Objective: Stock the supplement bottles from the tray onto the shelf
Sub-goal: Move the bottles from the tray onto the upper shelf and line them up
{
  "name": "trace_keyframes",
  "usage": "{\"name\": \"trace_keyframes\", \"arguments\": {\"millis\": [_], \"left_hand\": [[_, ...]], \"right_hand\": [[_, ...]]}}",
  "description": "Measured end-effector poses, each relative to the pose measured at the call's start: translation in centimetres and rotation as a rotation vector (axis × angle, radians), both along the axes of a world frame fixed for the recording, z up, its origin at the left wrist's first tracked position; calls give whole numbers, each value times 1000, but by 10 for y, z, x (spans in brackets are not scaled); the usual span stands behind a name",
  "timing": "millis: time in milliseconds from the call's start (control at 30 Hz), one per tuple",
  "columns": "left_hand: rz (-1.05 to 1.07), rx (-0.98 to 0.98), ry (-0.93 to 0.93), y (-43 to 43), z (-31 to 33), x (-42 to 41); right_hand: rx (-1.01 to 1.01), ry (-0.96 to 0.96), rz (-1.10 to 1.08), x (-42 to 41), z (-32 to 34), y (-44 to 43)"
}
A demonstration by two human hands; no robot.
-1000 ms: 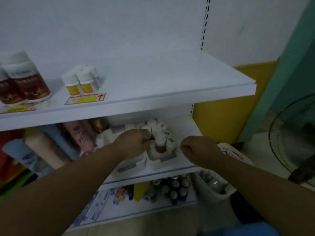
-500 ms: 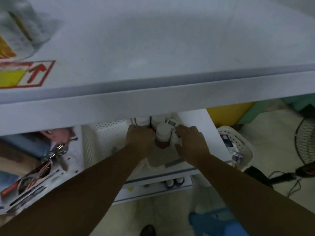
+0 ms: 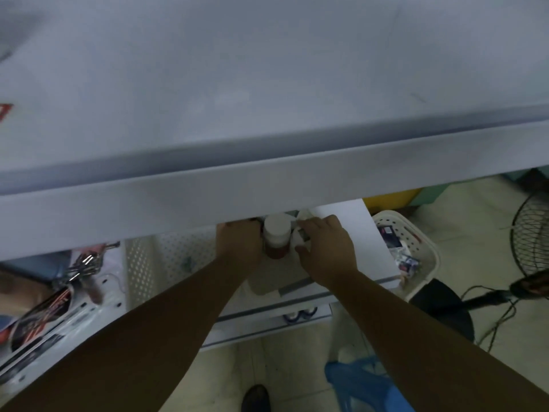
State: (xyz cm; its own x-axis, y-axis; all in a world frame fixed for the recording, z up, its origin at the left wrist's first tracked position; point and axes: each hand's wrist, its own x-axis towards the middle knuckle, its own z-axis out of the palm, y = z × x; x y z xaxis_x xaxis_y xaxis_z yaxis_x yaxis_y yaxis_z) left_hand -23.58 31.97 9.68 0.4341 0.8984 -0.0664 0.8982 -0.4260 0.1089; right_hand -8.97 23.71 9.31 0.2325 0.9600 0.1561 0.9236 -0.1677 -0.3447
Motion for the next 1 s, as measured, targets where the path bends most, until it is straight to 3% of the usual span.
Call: {"name": "trace_keyframes", "arguments": {"millis": [100, 233, 333, 467, 533, 600, 700, 867, 1000], "left_hand": [[-54, -11, -275, -3, 12, -11], [75, -283, -937, -24, 51, -29], [254, -550, -1209, -54, 84, -39], [408, -911, -1506, -99, 123, -52], [418, -974, -1575, -122, 140, -57], [396, -910, -1573, -143, 158, -60], [347, -791, -1534, -169, 183, -69], [202, -756, -1494, -198, 243, -103], [44, -575, -1329, -212, 300, -128]], "right_hand": [[12, 107, 8, 4, 5, -4], [133, 424, -155, 0, 28, -21], [276, 666, -179, -17, 61, -40], [295, 907, -82, -38, 111, -73], [290, 991, -18, -46, 131, -90], [279, 1032, 38, -51, 153, -105], [278, 985, 174, -56, 183, -126], [313, 907, 341, -62, 238, -146], [361, 897, 425, -72, 284, -149]]}}
